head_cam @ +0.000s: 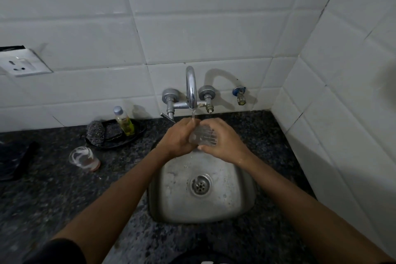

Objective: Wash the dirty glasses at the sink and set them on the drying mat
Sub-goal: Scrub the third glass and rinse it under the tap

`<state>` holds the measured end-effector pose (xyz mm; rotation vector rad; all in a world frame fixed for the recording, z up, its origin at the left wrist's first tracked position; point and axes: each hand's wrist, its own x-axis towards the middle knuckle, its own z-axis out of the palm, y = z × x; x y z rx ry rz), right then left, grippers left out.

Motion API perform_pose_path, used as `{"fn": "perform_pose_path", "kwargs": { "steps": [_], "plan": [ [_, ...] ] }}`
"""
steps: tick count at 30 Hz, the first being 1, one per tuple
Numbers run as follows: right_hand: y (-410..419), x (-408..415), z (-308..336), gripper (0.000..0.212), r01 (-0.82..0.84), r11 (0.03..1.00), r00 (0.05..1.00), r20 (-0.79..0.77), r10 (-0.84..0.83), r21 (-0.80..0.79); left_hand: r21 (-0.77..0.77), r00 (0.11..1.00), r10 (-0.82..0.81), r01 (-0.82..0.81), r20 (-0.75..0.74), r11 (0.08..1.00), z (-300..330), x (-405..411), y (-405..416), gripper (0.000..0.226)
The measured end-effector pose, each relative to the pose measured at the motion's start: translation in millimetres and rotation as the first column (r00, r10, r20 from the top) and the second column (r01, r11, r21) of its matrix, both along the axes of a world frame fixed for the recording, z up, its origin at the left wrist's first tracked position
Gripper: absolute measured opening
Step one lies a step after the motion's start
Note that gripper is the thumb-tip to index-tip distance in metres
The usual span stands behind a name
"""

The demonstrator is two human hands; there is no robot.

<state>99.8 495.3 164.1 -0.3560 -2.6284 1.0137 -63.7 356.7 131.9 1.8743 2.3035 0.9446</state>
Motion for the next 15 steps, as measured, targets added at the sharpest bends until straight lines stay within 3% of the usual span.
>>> {"fn": "perform_pose_path", "kwargs": {
  "steps": [2,4,6,7,9,11,13,14,15],
  "plan": [
    [0.4,-1.5,1.9,0.071,0.089,0.976,0.994,0.084,-0.074,-0.199,-0.011,0.999,0.032,-0.032,0.025,0.999,1.0,0.0,-1.7,0.062],
    [3.4,-2.5,2.8,0.065,0.12,0.954,0.989,0.115,-0.091,-0.273,0.044,0.994,0.053,-0.058,0.092,0.997,-1.8,0.8,-1.0,0.059],
    [4.7,-4.8,5.3,0.063,0.08,0.975,0.996,0.049,-0.071,-0.206,0.076,0.945,0.094,-0.123,0.315,0.989,-6.2,4.2,2.9,0.057],
    [4.7,-5.8,7.8,0.064,0.061,0.985,0.998,0.023,-0.058,-0.158,0.033,0.863,0.11,-0.145,0.494,0.989,-5.5,7.0,4.5,0.059],
    [7.4,-7.2,11.6,0.066,0.022,0.997,1.0,0.02,-0.021,-0.073,-0.041,0.592,0.068,-0.059,0.803,0.997,-1.7,9.7,3.1,0.056],
    [11.1,-6.9,14.0,0.065,-0.032,0.999,0.999,0.035,0.032,0.002,-0.033,0.24,0.023,0.035,0.97,0.999,-3.4,5.3,-4.5,0.056],
    [13.2,-6.1,14.9,0.063,-0.09,0.996,0.996,0.031,0.089,0.03,-0.021,-0.105,0.025,0.042,0.994,0.999,-2.3,-1.8,-12.1,0.064],
    [12.9,-6.2,14.4,0.062,-0.112,0.993,0.994,0.02,0.112,0.032,-0.016,-0.21,0.021,0.03,0.977,0.999,-0.8,-3.0,-12.7,0.058],
    [11.7,-6.5,14.1,0.062,-0.134,0.991,0.991,0.009,0.133,0.028,-0.052,-0.251,0.048,-0.009,0.967,0.999,-3.4,-3.9,-10.2,0.048]
  ]
}}
